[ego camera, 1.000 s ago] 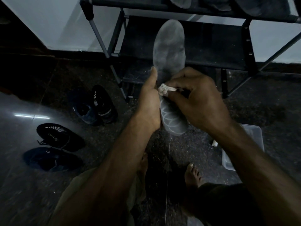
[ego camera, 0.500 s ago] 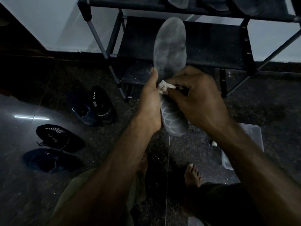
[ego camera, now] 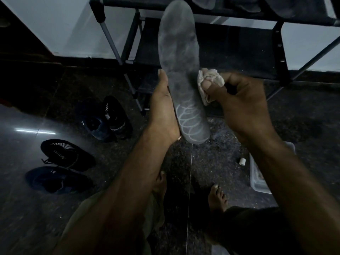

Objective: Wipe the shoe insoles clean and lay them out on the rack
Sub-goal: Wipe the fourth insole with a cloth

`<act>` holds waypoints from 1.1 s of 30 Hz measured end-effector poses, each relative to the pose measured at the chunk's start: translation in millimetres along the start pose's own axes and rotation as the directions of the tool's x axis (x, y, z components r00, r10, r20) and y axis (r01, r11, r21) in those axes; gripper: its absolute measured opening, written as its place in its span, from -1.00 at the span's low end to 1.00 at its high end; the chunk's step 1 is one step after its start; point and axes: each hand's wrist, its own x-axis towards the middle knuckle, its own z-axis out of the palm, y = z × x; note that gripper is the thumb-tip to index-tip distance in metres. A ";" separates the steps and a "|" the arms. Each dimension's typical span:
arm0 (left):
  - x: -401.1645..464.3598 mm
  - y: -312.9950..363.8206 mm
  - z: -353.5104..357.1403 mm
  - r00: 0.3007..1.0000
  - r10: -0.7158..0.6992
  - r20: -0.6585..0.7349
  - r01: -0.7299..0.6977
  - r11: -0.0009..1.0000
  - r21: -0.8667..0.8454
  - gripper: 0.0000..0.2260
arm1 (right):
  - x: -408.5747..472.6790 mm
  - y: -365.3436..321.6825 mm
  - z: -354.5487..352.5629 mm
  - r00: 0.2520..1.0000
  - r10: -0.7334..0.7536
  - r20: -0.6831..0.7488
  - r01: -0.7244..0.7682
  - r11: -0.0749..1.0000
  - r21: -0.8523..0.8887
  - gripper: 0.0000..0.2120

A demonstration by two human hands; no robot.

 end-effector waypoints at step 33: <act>-2.8 -0.2 3.1 0.997 -0.077 0.025 0.079 0.992 -0.094 -0.27 | -10.6 -5.8 4.9 0.964 -0.254 0.080 0.255 0.796 -0.549 -0.80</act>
